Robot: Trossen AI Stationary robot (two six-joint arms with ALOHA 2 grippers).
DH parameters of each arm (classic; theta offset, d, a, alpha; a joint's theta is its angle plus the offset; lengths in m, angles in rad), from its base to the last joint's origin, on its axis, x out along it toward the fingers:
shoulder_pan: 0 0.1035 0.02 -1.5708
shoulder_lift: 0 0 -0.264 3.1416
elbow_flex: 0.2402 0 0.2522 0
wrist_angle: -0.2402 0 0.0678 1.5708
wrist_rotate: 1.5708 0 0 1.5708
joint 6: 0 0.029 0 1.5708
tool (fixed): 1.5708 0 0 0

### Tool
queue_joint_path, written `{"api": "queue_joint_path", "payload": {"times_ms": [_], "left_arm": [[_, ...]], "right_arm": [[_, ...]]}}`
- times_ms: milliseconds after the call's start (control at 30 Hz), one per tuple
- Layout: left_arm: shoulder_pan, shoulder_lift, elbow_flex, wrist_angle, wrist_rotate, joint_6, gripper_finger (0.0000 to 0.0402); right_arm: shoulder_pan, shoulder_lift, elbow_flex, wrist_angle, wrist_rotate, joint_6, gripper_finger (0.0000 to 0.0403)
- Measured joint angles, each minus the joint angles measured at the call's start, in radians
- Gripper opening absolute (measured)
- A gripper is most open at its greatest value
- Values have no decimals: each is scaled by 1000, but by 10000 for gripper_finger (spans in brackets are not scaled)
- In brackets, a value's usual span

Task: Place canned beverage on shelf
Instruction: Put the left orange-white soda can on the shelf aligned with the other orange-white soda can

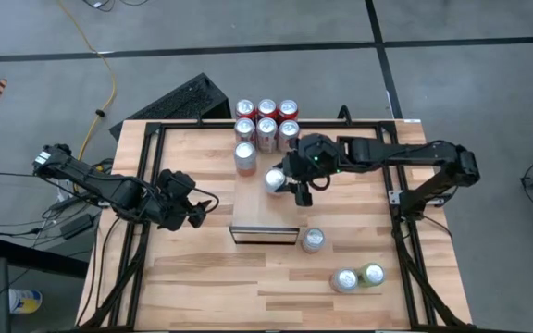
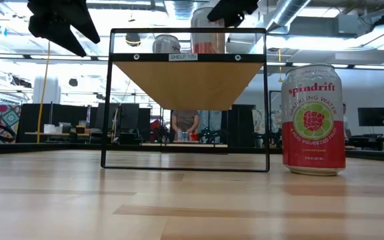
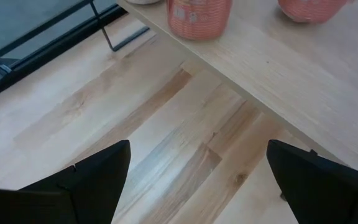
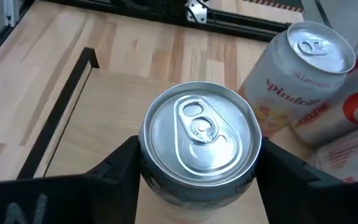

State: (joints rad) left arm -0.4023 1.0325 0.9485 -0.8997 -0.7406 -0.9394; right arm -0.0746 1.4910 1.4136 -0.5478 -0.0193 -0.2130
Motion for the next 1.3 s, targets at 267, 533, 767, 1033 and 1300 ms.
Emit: {"api": "queue_joint_path", "payload": {"times_ms": [267, 533, 767, 1033, 1300], "left_arm": [[0, 0, 0, 0, 0, 0, 363], [0, 0, 0, 0, 0, 0, 363], [0, 0, 0, 0, -1, 2, 363], [0, 0, 0, -1, -4, 7, 363], [0, 0, 0, -8, 3, 44, 363]], "right_arm": [[-41, 0, 0, -31, 5, 1, 300], [-46, -1, 3, -32, 18, -33, 336], [-21, -8, 33, -24, 146, 18, 338], [51, -35, 62, -56, 263, 364, 338], [329, -38, 61, -146, 930, 746, 338]]}}
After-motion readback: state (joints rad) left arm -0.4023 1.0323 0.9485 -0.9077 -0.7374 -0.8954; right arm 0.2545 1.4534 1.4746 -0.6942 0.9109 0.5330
